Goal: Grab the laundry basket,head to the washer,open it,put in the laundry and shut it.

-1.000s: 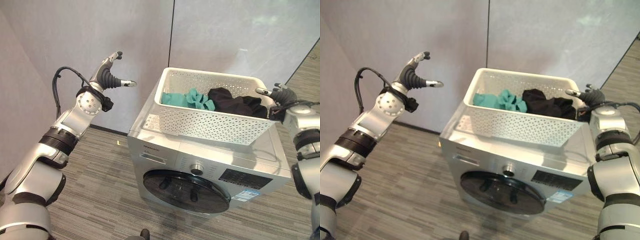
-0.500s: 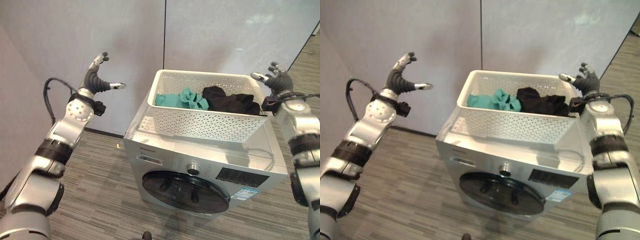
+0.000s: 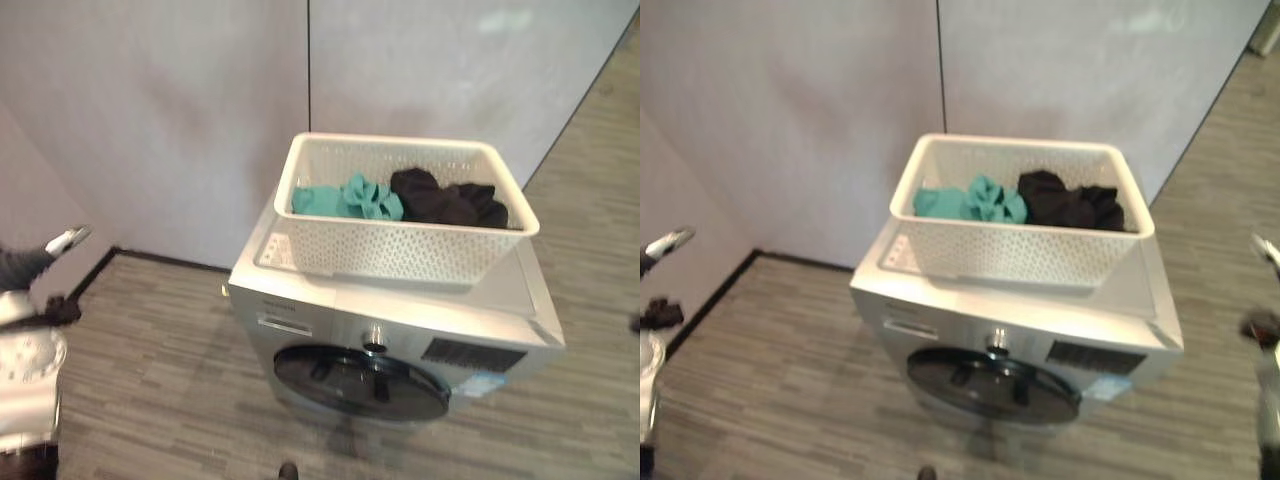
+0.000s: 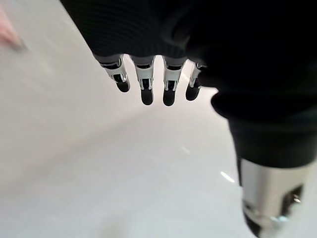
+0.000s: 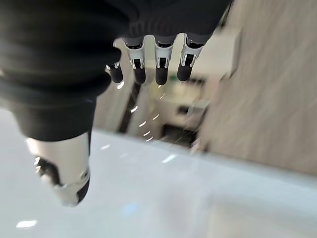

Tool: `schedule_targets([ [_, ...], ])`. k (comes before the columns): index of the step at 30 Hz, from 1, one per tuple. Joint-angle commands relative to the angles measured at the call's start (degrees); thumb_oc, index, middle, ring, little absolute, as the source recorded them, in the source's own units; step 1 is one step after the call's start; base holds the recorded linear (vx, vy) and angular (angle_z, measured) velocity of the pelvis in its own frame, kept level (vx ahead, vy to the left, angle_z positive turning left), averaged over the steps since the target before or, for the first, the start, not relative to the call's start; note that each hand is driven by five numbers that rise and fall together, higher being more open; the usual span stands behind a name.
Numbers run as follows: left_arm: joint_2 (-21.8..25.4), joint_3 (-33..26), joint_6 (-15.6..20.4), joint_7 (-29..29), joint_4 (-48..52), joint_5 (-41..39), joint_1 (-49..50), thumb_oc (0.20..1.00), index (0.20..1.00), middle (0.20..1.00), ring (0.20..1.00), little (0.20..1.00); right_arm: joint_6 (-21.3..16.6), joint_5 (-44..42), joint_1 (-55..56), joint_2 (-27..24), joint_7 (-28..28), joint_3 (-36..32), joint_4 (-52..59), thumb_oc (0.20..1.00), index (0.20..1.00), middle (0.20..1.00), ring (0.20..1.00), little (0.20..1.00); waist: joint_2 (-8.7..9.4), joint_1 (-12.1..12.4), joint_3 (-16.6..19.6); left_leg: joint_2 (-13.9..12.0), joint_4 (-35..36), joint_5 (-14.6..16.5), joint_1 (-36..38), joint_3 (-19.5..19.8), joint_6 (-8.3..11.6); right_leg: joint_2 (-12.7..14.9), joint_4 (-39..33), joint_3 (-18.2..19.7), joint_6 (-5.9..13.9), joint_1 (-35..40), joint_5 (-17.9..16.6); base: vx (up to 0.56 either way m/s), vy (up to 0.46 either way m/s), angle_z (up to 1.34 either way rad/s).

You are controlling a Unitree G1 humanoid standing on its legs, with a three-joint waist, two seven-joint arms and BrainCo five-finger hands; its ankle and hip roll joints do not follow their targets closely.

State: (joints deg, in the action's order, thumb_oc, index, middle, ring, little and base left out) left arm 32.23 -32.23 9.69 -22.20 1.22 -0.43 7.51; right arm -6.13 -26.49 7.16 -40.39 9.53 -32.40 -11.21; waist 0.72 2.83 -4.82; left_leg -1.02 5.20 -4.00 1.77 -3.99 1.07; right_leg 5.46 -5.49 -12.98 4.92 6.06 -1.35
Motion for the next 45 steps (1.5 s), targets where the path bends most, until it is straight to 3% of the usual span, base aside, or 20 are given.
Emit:
schedule_targets([
  [1,1.24,-1.04,6.21,-1.39,0.88,-4.28,0.17,1.000,1.000,1.000,1.000,1.000,-4.90,2.11,-1.29,-3.80,0.97,-5.38,0.37,1.000,1.000,1.000,1.000,1.000,2.00,0.89,0.79,-4.73,-3.73,6.41,0.23,1.47,2.86,-0.02,0.49,2.23,0.75,-2.32,4.28,-0.12,-0.187,0.05],
  [3,-3.68,-3.26,7.36,-0.13,-1.08,-9.08,4.37,1.000,1.000,1.000,1.000,1.000,-4.85,3.10,4.39,-3.75,1.90,-11.04,-1.72,1.000,1.000,1.000,1.000,1.000,3.04,1.65,-1.20,-5.76,-5.95,4.36,-3.02,1.92,3.96,-0.64,0.49,1.18,-0.03,-2.86,4.56,-0.19,-0.200,0.05],
  [6,-5.38,-2.68,7.79,0.04,-3.93,-12.09,4.42,1.000,1.000,1.000,1.000,1.000,-4.19,3.77,6.63,-2.86,2.60,-12.61,-3.43,1.000,1.000,1.000,1.000,1.000,3.63,1.67,-1.93,-5.91,-5.44,2.11,-5.47,1.99,4.80,-0.41,0.49,-0.46,-0.27,-3.83,4.37,-0.22,-0.124,0.24],
  [7,-6.12,-1.23,8.03,0.15,-6.68,-14.20,3.52,1.000,1.000,1.000,1.000,1.000,-4.32,3.12,6.83,-1.77,2.73,-12.16,-4.20,1.000,1.000,1.000,1.000,1.000,4.24,1.11,-2.50,-6.32,-6.04,2.92,-6.15,-0.14,4.80,0.08,0.49,-1.82,-0.24,-4.63,4.05,-0.41,-0.172,0.48],
  [10,-8.45,4.89,6.66,6.33,-13.93,-19.91,2.75,1.000,1.000,1.000,1.000,1.000,-3.17,4.73,7.08,2.04,1.93,-8.35,-6.08,1.000,1.000,1.000,1.000,1.000,4.73,-1.60,-3.64,-9.30,-20.52,6.72,-5.31,-8.11,3.82,1.55,0.49,-5.45,-0.97,-8.10,2.23,-0.36,-0.103,0.84],
  [12,-9.25,6.76,5.85,8.04,-16.16,-20.46,2.51,1.000,1.000,1.000,1.000,1.000,-2.25,6.46,6.47,2.67,1.36,-6.34,-6.13,1.000,1.000,1.000,1.000,1.000,3.77,-2.31,-3.65,-11.06,-31.18,8.03,-3.72,-7.47,4.14,1.04,0.49,-6.04,-1.36,-8.80,2.13,-0.20,0.029,0.23],
  [14,-9.52,7.31,5.57,8.40,-15.83,-20.72,2.11,1.000,1.000,1.000,1.000,1.000,-1.75,6.68,5.71,2.32,1.09,-5.35,-6.40,1.000,1.000,1.000,1.000,1.000,3.18,-2.87,-3.50,-10.97,-31.89,8.26,-1.74,-6.60,4.34,0.80,0.49,-6.48,-1.22,-9.06,1.93,-0.14,0.108,0.23],
  [16,-9.97,8.48,5.20,8.09,-15.57,-21.17,0.63,1.000,1.000,1.000,1.000,1.000,-1.68,5.15,3.81,2.76,0.43,-3.94,-5.59,1.000,1.000,1.000,1.000,1.000,1.85,-4.19,-2.93,-9.61,-29.02,8.27,3.55,-5.13,4.99,0.67,0.49,-6.58,-0.44,-10.65,0.56,-0.16,0.171,0.11],
  [18,-10.07,10.15,4.85,7.83,-14.86,-19.95,-0.36,1.000,1.000,1.000,1.000,1.000,-2.33,4.16,3.32,4.65,-0.03,-3.85,-2.62,1.000,1.000,1.000,1.000,1.000,0.25,-5.80,-2.18,-7.35,-22.33,10.99,7.24,-3.57,4.68,0.62,0.49,-6.31,0.60,-12.93,-1.03,-0.18,0.212,0.19],
  [20,-10.01,12.38,4.46,8.23,-13.94,-17.67,-1.84,1.000,1.000,1.000,1.000,1.000,-3.34,4.06,3.21,7.80,0.72,-5.42,0.09,1.000,1.000,1.000,1.000,1.000,-1.08,-8.04,-2.17,-4.63,-12.84,18.94,9.79,-4.79,1.74,2.88,0.49,-5.29,2.77,-16.61,-4.07,-0.32,0.335,0.43],
  [21,-9.99,12.44,4.44,8.21,-13.93,-17.63,-1.88,1.000,1.000,1.000,1.000,1.000,-3.26,4.15,3.30,7.93,0.76,-5.51,0.27,1.000,1.000,1.000,1.000,1.000,-0.98,-7.93,-2.11,-4.39,-12.83,18.98,9.71,-4.85,1.50,3.09,0.49,-5.17,2.95,-16.75,-4.20,-0.31,0.311,0.30],
  [23,-10.07,13.66,4.05,9.06,-13.04,-16.63,-2.70,1.000,1.000,1.000,1.000,1.000,-3.33,5.82,2.46,9.95,1.45,-4.89,2.77,1.000,1.000,1.000,1.000,1.000,-1.15,-8.62,-3.40,-0.52,-8.95,21.88,9.77,-5.54,-1.05,6.02,0.49,-5.03,4.74,-19.40,-6.34,-0.35,0.307,0.02],
  [26,-9.74,13.82,3.80,9.31,-12.39,-15.55,-1.78,1.000,1.000,1.000,1.000,1.000,-3.43,5.19,2.88,12.01,0.41,-4.58,4.85,1.000,1.000,1.000,1.000,1.000,-0.75,-8.99,-4.59,1.27,-8.06,21.05,9.64,-6.22,-2.20,7.37,0.50,-5.16,5.36,-20.10,-6.46,-0.33,0.231,-0.17],
  [30,-9.59,14.15,3.67,9.81,-11.87,-14.99,-0.15,1.000,1.000,1.000,1.000,1.000,-3.81,5.45,3.35,14.31,-1.59,-2.61,6.02,1.000,1.000,1.000,1.000,1.000,-0.83,-9.51,-6.87,2.00,-7.71,18.62,8.19,-7.31,-3.55,7.63,6.57,-2.49,4.57,-20.14,-3.39,-0.28,0.122,-0.11],
  [33,-9.91,15.78,3.75,10.68,-10.56,-15.08,0.68,1.000,1.000,1.000,1.000,1.000,-2.86,7.68,3.58,14.88,-2.71,0.50,5.93,1.000,1.000,1.000,1.000,1.000,-1.00,-9.12,-6.70,2.58,-6.38,16.07,6.31,-6.19,-4.66,7.34,14.90,4.16,3.66,-18.91,-2.10,-0.21,0.036,-0.18],
  [34,-10.13,17.23,3.41,11.27,-10.07,-14.92,1.04,1.000,1.000,1.000,1.000,1.000,-1.59,10.84,4.12,14.28,-3.77,3.63,5.27,1.000,1.000,1.000,1.000,1.000,-0.67,-8.07,-5.39,2.87,-5.30,15.61,5.94,-5.38,-4.78,6.97,14.75,7.35,3.65,-16.19,-0.71,-0.13,-0.018,-0.05],
  [35,-10.13,17.19,3.41,11.26,-10.04,-14.92,1.11,1.000,1.000,1.000,1.000,1.000,-1.61,10.90,4.09,14.27,-3.74,3.71,5.22,1.000,1.000,1.000,1.000,1.000,-0.54,-8.02,-5.33,2.98,-5.25,15.35,5.83,-5.52,-4.77,7.02,14.46,7.46,3.59,-16.25,-1.05,-0.07,-0.105,-0.25],
  [36,-10.43,18.35,3.15,12.30,-8.75,-15.14,1.69,1.000,1.000,1.000,1.000,1.000,1.34,17.74,4.78,11.84,-5.08,7.33,5.52,1.000,1.000,1.000,1.000,1.000,0.14,-6.49,-4.16,2.99,-5.07,15.23,5.15,-4.78,-4.95,7.90,13.28,8.86,4.14,-14.39,-1.97,-0.04,-0.128,-0.33],
  [41,-10.68,24.30,2.43,14.22,-8.35,-15.54,0.51,1.000,1.000,1.000,1.000,1.000,6.02,32.83,2.01,6.69,-6.42,16.62,3.35,1.000,1.000,1.000,1.000,1.000,2.51,-2.73,-2.83,3.08,-4.93,14.38,3.41,-4.27,-4.72,9.86,6.77,8.32,5.04,-12.20,-4.44,-0.02,-0.145,-0.19],
  [45,-10.74,29.30,2.20,15.41,-8.23,-15.76,-0.62,1.000,1.000,1.000,1.000,1.000,6.48,35.81,-4.19,5.70,-6.12,24.97,-2.84,1.000,1.000,1.000,1.000,1.000,3.14,-0.81,-2.40,2.61,-3.99,13.53,3.35,-3.98,-3.89,10.08,4.38,5.60,5.36,-10.41,-4.40,0.02,-0.122,0.02],
])
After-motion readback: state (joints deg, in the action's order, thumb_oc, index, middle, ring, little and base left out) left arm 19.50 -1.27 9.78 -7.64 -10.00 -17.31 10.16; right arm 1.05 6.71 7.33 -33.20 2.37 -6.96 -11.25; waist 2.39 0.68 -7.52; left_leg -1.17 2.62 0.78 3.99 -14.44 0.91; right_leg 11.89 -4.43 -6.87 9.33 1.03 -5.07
